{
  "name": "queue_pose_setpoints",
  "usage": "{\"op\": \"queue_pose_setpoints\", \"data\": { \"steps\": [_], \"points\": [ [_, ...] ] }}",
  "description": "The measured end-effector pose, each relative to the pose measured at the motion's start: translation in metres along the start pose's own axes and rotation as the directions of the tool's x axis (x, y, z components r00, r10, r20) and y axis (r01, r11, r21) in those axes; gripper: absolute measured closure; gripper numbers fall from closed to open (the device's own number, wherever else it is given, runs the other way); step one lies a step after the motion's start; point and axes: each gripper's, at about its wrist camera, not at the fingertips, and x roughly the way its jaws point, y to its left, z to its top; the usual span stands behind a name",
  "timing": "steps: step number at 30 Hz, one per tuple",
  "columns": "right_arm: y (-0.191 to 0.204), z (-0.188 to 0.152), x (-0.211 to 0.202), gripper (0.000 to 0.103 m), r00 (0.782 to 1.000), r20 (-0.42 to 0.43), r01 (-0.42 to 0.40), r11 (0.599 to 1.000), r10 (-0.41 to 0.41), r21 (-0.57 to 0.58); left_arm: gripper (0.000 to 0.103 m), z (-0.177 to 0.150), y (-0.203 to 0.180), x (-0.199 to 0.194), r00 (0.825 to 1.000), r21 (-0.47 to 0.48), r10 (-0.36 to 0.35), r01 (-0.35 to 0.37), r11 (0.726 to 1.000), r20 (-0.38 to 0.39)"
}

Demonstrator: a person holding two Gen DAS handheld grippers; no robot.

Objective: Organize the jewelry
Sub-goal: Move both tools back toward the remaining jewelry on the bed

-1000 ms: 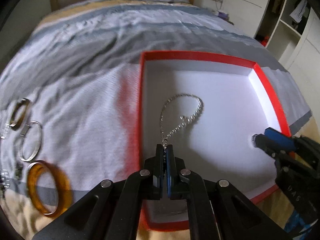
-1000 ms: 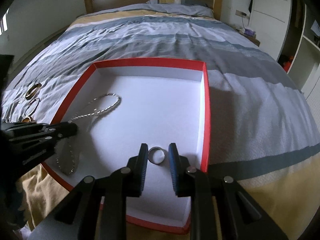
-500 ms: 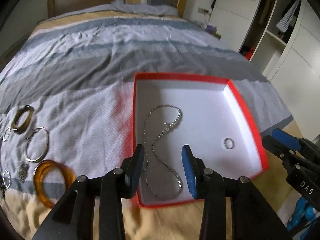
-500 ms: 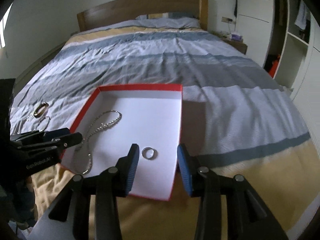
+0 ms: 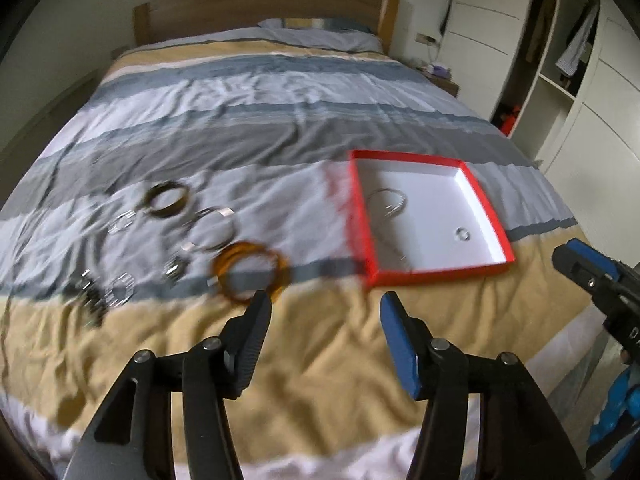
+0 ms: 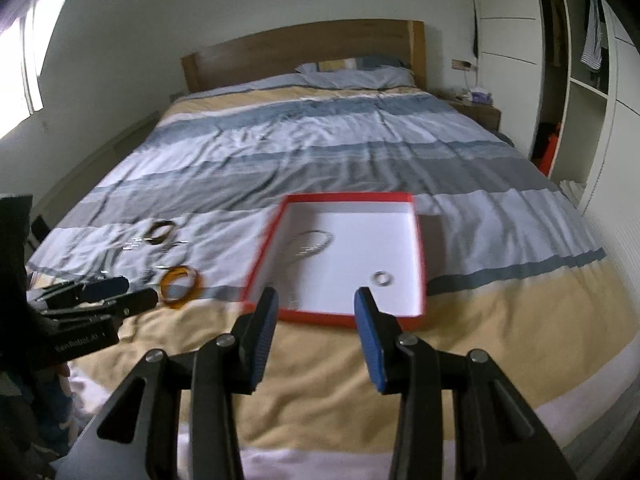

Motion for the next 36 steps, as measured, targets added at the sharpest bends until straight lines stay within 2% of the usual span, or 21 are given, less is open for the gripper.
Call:
{"op": "queue_pose_setpoints", "data": {
  "steps": [4, 10, 17, 21, 25, 30, 36],
  "points": [
    [0.038, -0.01, -0.018, 0.065, 0.999, 0.016, -0.036, 0.999, 0.037, -0.023, 0.042, -0.023, 0.039, -0.031, 0.999, -0.043, 0.049, -0.049, 0.998, 0.015],
    [0.09, -0.022, -0.047, 0.065, 0.996, 0.044, -0.079, 0.995, 0.081, -0.052, 0.042, -0.061, 0.105, -0.081, 0.987, -0.115, 0.148, -0.141, 0.983, 0.054],
    [0.141, -0.034, -0.08, 0.065, 0.989, 0.073, -0.119, 0.988, 0.126, -0.098, 0.042, -0.1, 0.18, -0.146, 0.962, -0.245, 0.253, -0.223, 0.944, 0.099],
    [0.163, -0.039, -0.093, 0.065, 0.985, 0.083, -0.141, 0.982, 0.151, -0.125, 0.042, -0.119, 0.203, -0.167, 0.953, -0.298, 0.284, -0.243, 0.923, 0.103],
    [0.182, -0.043, -0.102, 0.065, 0.981, 0.095, -0.153, 0.975, 0.169, -0.159, 0.044, -0.134, 0.218, -0.179, 0.947, -0.325, 0.305, -0.258, 0.91, 0.102],
    [0.193, -0.042, -0.102, 0.065, 0.977, 0.098, -0.171, 0.97, 0.19, -0.175, 0.048, -0.139, 0.23, -0.177, 0.95, -0.355, 0.301, -0.251, 0.9, 0.09],
    [0.196, -0.041, -0.066, 0.066, 0.978, 0.049, -0.192, 0.968, 0.202, -0.165, 0.054, -0.136, 0.245, -0.152, 0.953, -0.373, 0.298, -0.258, 0.891, 0.053]
  ]
}}
